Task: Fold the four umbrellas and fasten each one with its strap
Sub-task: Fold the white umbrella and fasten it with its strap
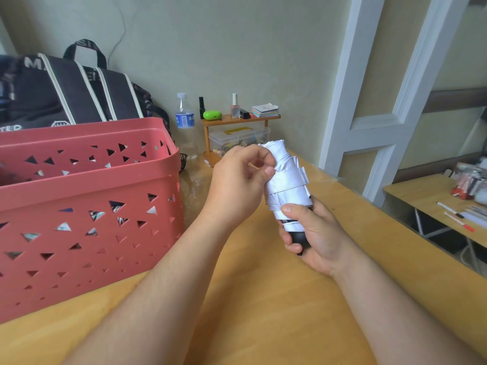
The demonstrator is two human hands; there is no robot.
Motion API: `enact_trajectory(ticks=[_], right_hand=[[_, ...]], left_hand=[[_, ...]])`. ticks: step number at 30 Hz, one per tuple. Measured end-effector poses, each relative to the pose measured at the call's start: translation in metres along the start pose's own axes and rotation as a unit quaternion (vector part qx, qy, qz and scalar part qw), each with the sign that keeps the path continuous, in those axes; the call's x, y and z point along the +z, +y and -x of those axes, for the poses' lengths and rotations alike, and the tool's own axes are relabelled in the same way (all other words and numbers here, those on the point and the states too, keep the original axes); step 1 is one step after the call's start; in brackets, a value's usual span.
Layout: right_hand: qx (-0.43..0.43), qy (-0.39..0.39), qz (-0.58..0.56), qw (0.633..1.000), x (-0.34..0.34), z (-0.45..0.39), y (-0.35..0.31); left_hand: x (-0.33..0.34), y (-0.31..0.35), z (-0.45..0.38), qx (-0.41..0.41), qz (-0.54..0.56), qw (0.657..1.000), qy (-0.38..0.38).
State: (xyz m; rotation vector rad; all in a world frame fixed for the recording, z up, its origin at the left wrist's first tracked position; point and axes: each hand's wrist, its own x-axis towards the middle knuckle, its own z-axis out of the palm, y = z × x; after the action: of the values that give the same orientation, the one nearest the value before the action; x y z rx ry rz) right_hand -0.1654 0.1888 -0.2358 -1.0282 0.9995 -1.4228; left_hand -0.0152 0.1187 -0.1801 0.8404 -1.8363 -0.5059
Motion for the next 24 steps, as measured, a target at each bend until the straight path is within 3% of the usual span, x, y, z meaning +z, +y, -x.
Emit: enact_trajectory(ticks=[14, 19, 24], right_hand=[[-0.095, 0.119, 0.112, 0.982, 0.0034, -0.0015, 0.002], [-0.097, 0.122, 0.123, 0.98, 0.0019, -0.0011, 0.0032], [-0.085, 0.111, 0.117, 0.983, 0.002, -0.0001, 0.0019]], left_hand=[[-0.0033, -0.0011, 0.0, 0.073, -0.153, 0.985, -0.03], [-0.0032, -0.0004, 0.002, 0.086, -0.163, 0.982, -0.037], [-0.0053, -0.0014, 0.0011, 0.039, -0.089, 0.994, -0.046]])
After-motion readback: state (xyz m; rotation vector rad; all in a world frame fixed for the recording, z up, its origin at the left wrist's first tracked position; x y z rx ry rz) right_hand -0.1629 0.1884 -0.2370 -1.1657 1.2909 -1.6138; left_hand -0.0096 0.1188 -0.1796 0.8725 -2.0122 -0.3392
